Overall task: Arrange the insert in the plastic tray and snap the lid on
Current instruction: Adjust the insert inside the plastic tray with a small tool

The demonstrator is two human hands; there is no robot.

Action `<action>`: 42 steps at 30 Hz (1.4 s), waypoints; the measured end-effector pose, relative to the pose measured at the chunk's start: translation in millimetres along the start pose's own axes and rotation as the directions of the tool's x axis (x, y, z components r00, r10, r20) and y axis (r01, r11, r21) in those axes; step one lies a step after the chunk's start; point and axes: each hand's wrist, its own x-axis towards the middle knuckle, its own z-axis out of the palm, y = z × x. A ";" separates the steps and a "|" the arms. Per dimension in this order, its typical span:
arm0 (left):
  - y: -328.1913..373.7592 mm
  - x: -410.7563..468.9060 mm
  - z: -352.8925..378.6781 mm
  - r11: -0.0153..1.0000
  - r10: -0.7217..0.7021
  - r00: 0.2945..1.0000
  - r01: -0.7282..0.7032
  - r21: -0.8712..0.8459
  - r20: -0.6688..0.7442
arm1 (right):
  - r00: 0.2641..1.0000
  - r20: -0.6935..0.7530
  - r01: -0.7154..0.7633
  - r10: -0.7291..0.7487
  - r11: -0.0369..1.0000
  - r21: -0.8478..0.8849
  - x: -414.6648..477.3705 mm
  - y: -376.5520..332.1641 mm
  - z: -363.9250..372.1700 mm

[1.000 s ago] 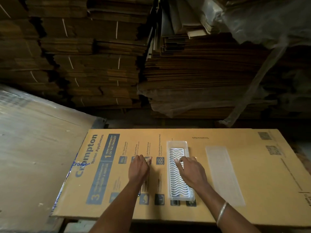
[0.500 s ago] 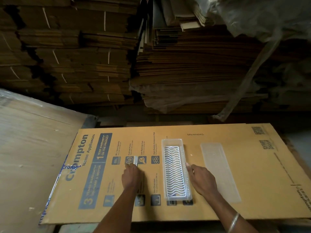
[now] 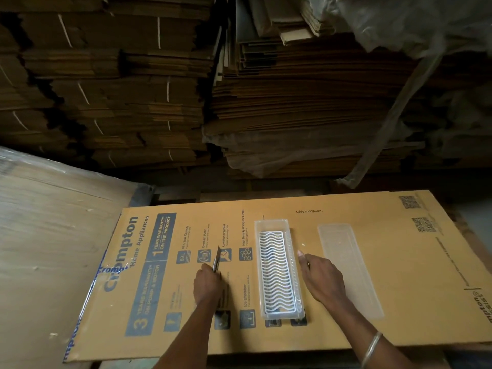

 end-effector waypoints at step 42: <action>123.4 -56.7 -101.2 0.389 0.571 0.741 0.134 -0.911 0.353 | 0.990 -0.116 0.077 -0.076 0.997 0.011 17.1 -14.3 -3.8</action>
